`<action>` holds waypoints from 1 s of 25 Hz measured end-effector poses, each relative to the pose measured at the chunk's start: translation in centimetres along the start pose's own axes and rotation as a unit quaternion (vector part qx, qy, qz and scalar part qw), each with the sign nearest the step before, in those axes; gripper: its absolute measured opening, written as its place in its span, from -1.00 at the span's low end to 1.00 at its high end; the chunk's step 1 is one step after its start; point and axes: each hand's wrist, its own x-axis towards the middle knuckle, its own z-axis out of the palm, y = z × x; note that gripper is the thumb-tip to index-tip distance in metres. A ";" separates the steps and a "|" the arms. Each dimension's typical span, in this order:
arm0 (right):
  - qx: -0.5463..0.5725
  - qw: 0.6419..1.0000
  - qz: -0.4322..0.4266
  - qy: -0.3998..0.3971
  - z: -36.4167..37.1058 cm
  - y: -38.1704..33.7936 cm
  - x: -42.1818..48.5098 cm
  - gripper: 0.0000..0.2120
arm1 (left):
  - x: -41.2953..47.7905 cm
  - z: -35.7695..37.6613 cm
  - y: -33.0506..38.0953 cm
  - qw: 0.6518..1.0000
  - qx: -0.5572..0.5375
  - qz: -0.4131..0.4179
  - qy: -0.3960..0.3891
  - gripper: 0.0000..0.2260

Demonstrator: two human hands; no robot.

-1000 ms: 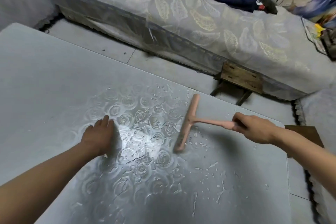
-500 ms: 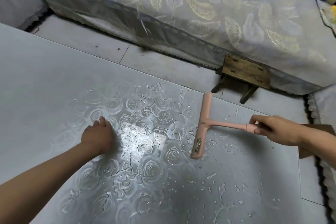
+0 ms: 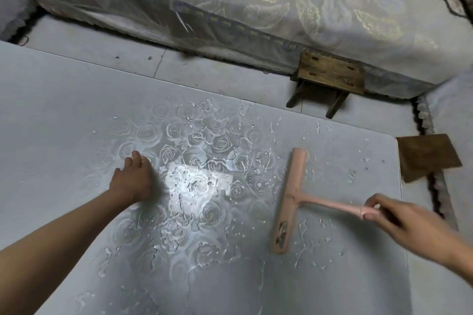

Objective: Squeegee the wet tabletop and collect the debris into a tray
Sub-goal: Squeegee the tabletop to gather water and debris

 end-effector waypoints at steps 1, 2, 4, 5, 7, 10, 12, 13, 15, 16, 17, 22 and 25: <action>0.016 1.000 0.013 -0.008 2.4 -0.5 -2.2 -0.92 | -0.7 0.0 -0.4 0.999 -0.031 0.010 0.007 -0.48; 0.034 0.999 0.035 -0.013 4.6 -1.1 -4.2 -0.93 | -1.4 0.1 -0.7 0.998 -0.056 0.020 0.031 -0.45; 0.060 0.994 0.086 -0.003 8.5 -2.1 -8.0 -0.93 | -3.3 0.9 -0.9 0.992 -0.068 0.051 0.095 -0.38; 0.072 0.992 0.107 0.006 10.0 -2.6 -9.6 -0.93 | -4.4 1.6 -0.5 0.989 -0.057 0.075 0.111 -0.35; 0.100 0.985 0.138 0.015 12.5 -3.6 -12.8 -0.92 | -6.9 3.4 0.5 0.985 -0.036 0.118 0.120 -0.33; 0.115 0.979 0.165 0.014 15.3 -4.9 -17.9 -0.91 | -10.9 6.7 1.5 0.982 -0.026 0.155 0.102 -0.33; 0.121 0.973 0.196 0.016 16.9 -5.1 -21.9 -0.92 | -13.4 9.0 1.5 0.979 -0.008 0.182 0.093 -0.32; 0.127 0.969 0.213 0.017 17.9 -5.0 -24.4 -0.93 | -14.7 10.2 1.4 0.977 0.003 0.194 0.089 -0.32; 0.145 0.957 0.251 0.008 19.7 -4.5 -29.1 -0.93 | -16.6 12.2 1.1 0.974 0.019 0.212 0.082 -0.34; 0.150 0.951 0.269 0.005 20.5 -4.3 -31.4 -0.92 | -17.5 13.2 1.0 0.971 0.025 0.222 0.079 -0.34; 0.153 0.947 0.283 0.006 21.4 -4.2 -33.5 -0.91 | -18.3 14.0 0.8 0.969 0.030 0.233 0.073 -0.35; 0.149 0.959 0.238 -0.022 24.6 -8.3 -33.7 -0.93 | -20.2 16.7 0.5 0.960 0.041 0.268 0.073 -0.38; 0.110 0.983 0.147 0.016 25.1 -13.9 -26.1 -0.82 | -20.8 17.4 0.0 0.961 0.039 0.264 0.070 -0.39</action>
